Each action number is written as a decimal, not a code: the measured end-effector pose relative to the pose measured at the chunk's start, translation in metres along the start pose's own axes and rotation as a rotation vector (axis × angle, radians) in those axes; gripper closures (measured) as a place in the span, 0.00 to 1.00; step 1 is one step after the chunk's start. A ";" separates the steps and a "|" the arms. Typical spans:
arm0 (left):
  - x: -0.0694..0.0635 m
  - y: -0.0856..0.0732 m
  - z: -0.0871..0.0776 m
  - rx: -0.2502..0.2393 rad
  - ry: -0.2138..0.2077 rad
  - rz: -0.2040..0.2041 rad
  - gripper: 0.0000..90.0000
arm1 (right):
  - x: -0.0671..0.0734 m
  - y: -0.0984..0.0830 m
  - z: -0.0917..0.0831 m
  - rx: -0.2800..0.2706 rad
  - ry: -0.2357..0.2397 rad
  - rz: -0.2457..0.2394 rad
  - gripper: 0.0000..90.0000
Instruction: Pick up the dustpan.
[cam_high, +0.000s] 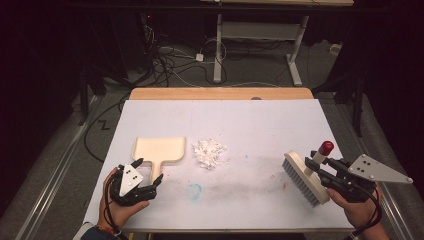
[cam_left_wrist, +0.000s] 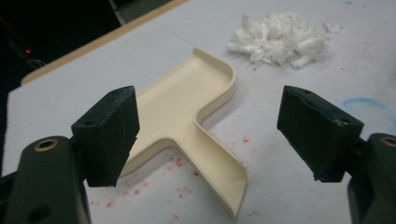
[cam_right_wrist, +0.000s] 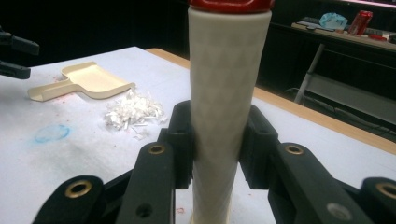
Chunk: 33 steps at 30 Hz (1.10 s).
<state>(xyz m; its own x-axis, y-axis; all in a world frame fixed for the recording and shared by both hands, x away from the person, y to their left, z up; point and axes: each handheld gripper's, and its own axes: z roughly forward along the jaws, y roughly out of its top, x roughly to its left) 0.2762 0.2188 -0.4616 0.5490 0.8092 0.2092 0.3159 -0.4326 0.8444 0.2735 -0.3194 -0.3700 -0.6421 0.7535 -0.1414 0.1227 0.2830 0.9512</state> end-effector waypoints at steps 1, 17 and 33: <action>-0.001 0.000 0.001 0.010 -0.010 0.006 0.23 | 0.000 0.000 0.000 0.002 -0.002 -0.002 0.78; -0.035 0.007 0.015 0.295 0.036 -0.320 0.28 | -0.001 0.002 0.011 0.015 -0.007 -0.005 0.78; 0.021 0.011 0.077 0.378 0.086 -0.398 0.34 | -0.002 0.000 0.013 0.026 -0.010 0.000 0.78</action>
<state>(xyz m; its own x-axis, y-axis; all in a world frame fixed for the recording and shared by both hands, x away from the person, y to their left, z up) 0.3511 0.2003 -0.4857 0.2706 0.9620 -0.0373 0.7505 -0.1865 0.6341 0.2843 -0.3132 -0.3734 -0.6342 0.7595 -0.1447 0.1425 0.2987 0.9436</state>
